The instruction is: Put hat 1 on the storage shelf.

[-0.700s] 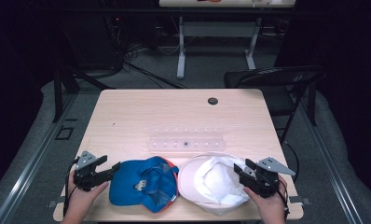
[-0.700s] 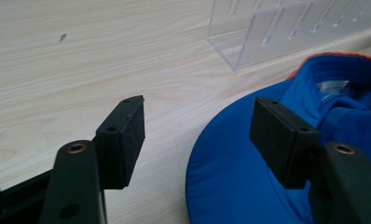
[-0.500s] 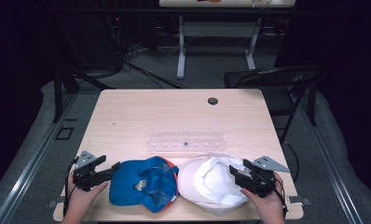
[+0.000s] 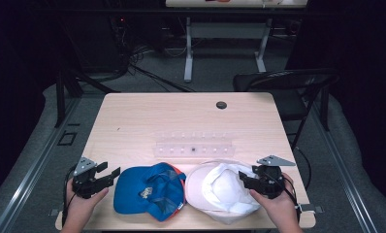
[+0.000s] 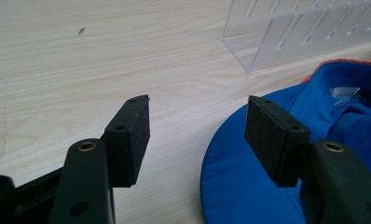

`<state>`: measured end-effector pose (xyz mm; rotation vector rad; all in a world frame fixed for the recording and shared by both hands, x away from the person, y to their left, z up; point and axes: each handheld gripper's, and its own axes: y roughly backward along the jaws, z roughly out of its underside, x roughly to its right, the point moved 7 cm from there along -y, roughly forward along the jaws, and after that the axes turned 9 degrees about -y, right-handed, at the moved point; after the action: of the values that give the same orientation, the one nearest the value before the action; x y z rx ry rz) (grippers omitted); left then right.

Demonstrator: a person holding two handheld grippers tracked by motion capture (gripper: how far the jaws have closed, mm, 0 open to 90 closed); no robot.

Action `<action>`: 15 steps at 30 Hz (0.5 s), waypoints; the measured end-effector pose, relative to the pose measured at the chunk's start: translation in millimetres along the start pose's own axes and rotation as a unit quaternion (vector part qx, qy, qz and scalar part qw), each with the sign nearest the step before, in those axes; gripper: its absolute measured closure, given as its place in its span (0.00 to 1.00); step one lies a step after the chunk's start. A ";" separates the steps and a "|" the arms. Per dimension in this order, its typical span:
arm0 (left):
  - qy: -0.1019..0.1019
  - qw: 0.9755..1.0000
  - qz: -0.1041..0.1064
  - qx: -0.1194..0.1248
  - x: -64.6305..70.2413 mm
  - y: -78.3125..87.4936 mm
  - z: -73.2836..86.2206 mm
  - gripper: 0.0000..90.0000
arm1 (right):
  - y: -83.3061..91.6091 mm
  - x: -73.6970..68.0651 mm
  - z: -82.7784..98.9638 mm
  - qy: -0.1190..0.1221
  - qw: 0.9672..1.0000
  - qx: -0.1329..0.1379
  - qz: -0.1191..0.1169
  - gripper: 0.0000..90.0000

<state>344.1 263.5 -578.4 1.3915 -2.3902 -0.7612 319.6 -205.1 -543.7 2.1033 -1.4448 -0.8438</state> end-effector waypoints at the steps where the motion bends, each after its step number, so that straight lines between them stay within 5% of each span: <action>1: 0.000 1.000 0.000 0.000 0.0 0.0 0.0 0.45 | 0.0 0.0 0.0 0.000 1.000 0.000 0.000 0.48; 6: -0.003 1.000 -0.003 -0.005 -0.9 0.0 1.0 0.45 | 2.6 0.5 -4.2 -0.003 1.000 -0.017 0.007 0.48; 15: 0.006 1.000 -0.003 -0.009 -2.7 2.5 1.5 0.46 | 4.2 -2.9 -4.6 -0.067 0.997 -0.028 -0.015 0.60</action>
<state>342.9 267.3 -578.2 1.3931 -2.3649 -0.7719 319.3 -203.8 -537.0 2.0663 -1.4428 -1.0428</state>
